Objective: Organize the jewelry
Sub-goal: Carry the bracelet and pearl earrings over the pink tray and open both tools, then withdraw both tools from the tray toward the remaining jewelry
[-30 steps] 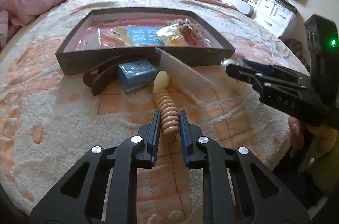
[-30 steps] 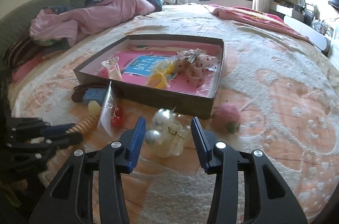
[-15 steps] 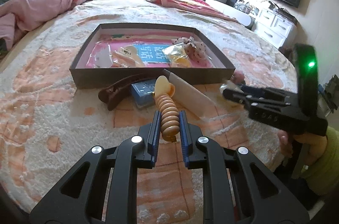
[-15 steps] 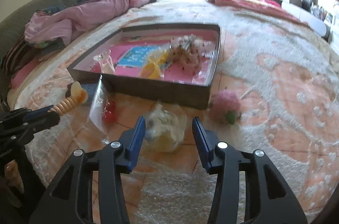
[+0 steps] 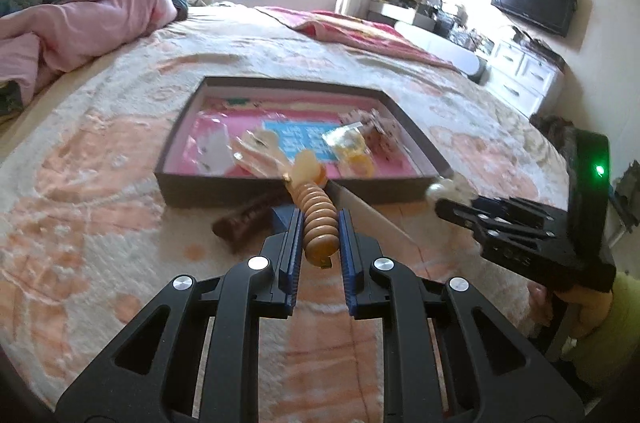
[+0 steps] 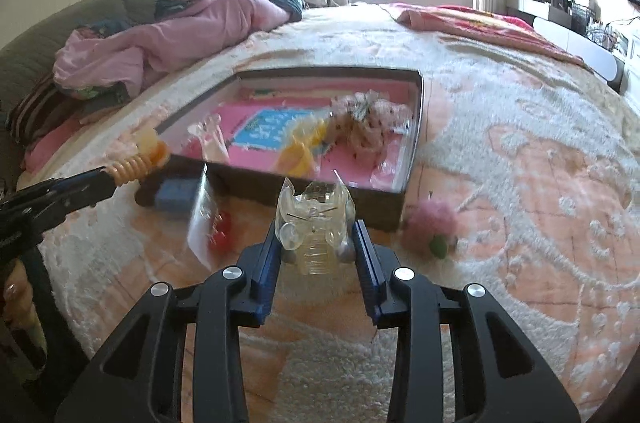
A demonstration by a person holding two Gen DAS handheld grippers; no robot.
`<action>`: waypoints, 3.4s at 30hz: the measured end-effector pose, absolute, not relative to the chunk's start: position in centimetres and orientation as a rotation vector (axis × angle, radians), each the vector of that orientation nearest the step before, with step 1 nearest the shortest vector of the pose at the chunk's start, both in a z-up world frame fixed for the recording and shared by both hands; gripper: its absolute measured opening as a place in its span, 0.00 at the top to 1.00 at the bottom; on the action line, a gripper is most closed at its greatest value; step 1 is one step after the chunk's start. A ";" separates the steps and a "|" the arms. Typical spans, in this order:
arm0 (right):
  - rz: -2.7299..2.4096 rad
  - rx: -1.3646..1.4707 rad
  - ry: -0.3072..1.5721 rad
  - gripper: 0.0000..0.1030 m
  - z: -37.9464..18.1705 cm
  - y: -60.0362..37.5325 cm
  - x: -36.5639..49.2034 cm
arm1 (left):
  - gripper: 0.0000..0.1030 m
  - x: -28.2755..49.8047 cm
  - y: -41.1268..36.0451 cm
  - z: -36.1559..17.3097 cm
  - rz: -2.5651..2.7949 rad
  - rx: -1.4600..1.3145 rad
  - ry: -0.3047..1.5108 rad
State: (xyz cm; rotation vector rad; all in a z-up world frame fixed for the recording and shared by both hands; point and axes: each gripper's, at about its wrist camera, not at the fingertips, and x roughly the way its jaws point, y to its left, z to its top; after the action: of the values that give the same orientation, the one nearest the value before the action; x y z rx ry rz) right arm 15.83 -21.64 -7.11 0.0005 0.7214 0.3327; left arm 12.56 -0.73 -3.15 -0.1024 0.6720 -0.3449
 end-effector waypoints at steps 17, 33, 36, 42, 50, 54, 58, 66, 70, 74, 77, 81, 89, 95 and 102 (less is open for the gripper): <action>0.332 -0.019 0.651 0.68 -4.5 -20.5 19.5 | 0.89 18.1 1.7 -0.2 -0.269 -0.148 0.595; 0.285 -0.008 0.655 0.68 -5.4 -22.3 22.2 | 0.89 23.2 -3.2 -1.5 -0.349 -0.089 0.618; 0.278 -0.005 0.657 0.68 -5.6 -22.7 22.6 | 0.89 23.8 -3.9 -2.2 -0.361 -0.082 0.638; 0.271 -0.012 0.670 0.68 -6.0 -22.7 23.5 | 0.89 24.8 -4.5 -3.6 -0.384 -0.077 0.670; 0.282 -0.044 0.692 0.68 -6.6 -21.9 24.5 | 0.89 25.6 -5.0 -5.2 -0.408 -0.079 0.730; 0.287 -0.038 0.704 0.68 -7.0 -22.0 24.4 | 0.89 25.7 -5.0 -5.6 -0.409 -0.078 0.747; 0.289 -0.025 0.707 0.68 -7.1 -22.3 24.3 | 0.89 25.6 -4.9 -6.0 -0.406 -0.083 0.762; 0.291 -0.011 0.709 0.67 -7.4 -22.6 24.2 | 0.89 25.4 -4.4 -6.0 -0.402 -0.093 0.770; 0.299 0.002 0.698 0.59 -7.2 -22.7 23.8 | 0.83 25.1 -4.0 -5.6 -0.397 -0.106 0.763; 0.302 0.004 0.686 0.52 -7.0 -22.8 23.3 | 0.78 24.7 -3.5 -5.1 -0.391 -0.118 0.747; 0.308 0.015 0.674 0.44 -6.7 -22.8 22.8 | 0.74 24.3 -3.1 -4.6 -0.380 -0.120 0.731; 0.308 0.026 0.664 0.39 -6.4 -23.0 22.4 | 0.73 23.8 -2.4 -4.1 -0.367 -0.133 0.718; 0.292 0.056 0.641 0.27 -5.8 -23.8 21.6 | 0.58 22.4 -1.3 -3.6 -0.336 -0.146 0.703; 0.286 0.045 0.616 0.24 -5.3 -23.8 20.7 | 0.42 21.3 -0.7 -3.0 -0.321 -0.147 0.675; 0.290 0.034 0.593 0.24 -4.6 -23.6 19.3 | 0.30 20.0 -0.8 -2.5 -0.333 -0.135 0.658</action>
State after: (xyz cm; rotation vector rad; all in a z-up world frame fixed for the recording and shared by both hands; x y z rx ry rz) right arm 19.34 -23.64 -4.56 0.0340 0.5927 0.2895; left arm 20.03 -0.76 -2.47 -0.1350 0.6582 -0.3328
